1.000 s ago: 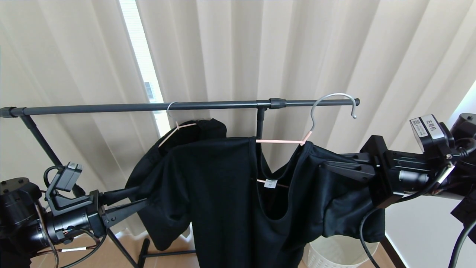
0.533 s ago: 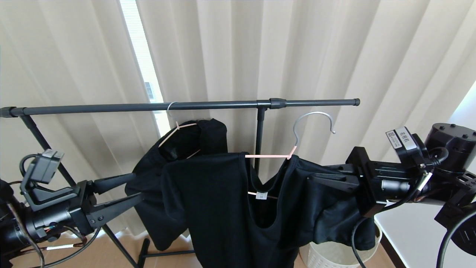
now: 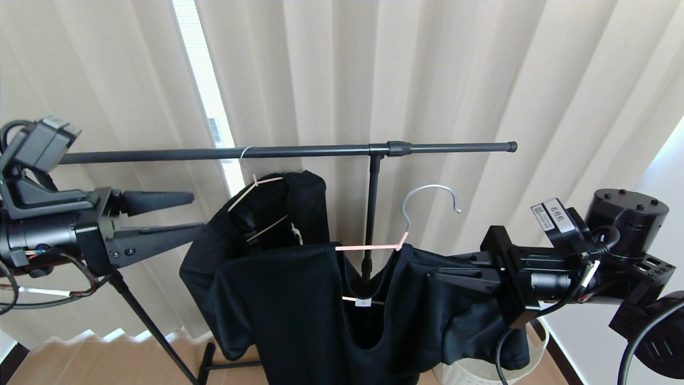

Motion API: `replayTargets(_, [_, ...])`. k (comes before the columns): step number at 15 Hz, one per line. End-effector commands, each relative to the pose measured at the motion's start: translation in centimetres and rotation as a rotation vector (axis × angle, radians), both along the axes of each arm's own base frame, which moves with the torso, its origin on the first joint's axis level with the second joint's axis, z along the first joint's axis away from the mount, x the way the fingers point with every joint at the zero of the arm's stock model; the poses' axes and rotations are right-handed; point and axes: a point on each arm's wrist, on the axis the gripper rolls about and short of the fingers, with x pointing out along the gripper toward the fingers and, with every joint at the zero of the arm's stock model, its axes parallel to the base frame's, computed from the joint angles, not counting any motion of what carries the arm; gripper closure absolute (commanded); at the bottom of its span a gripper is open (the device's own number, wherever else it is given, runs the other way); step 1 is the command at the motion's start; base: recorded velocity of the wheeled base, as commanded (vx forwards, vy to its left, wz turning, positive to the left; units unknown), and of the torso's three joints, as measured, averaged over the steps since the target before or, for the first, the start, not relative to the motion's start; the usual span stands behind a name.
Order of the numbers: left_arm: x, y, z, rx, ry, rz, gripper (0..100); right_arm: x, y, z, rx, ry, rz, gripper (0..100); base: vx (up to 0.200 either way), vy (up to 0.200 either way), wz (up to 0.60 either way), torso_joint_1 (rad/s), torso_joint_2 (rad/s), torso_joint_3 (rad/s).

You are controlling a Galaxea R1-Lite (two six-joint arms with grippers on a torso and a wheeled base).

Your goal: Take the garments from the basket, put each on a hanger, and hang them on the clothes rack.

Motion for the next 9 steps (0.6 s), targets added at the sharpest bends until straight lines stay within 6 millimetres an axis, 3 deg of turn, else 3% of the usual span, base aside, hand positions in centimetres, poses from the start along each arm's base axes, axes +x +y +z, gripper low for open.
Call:
replayTargets(1, [-1.0, -4.1, 4.2, 0.068, -0.149, -0.103, 0, -0.2, 0.4, -0.4, -0.006, 0.015, 0.017, 100, 0.000, 0.000, 0.00, 0.000, 0.00, 0.000])
replayTargets(3, [-0.8, -6.1, 3.7, 0.125, -0.216, -0.211, 0, -0.4, 0.8, -0.5, -0.006, 0.016, 0.032, 100, 0.000, 0.000, 0.00, 0.000, 0.00, 0.000])
replayTargets(9, [0.6, -7.7, 0.0, 0.314, -0.347, -0.352, 0, -0.8, 1.7, -1.0, -0.015, 0.029, 0.066, 100, 0.000, 0.000, 0.00, 0.000, 0.00, 0.000])
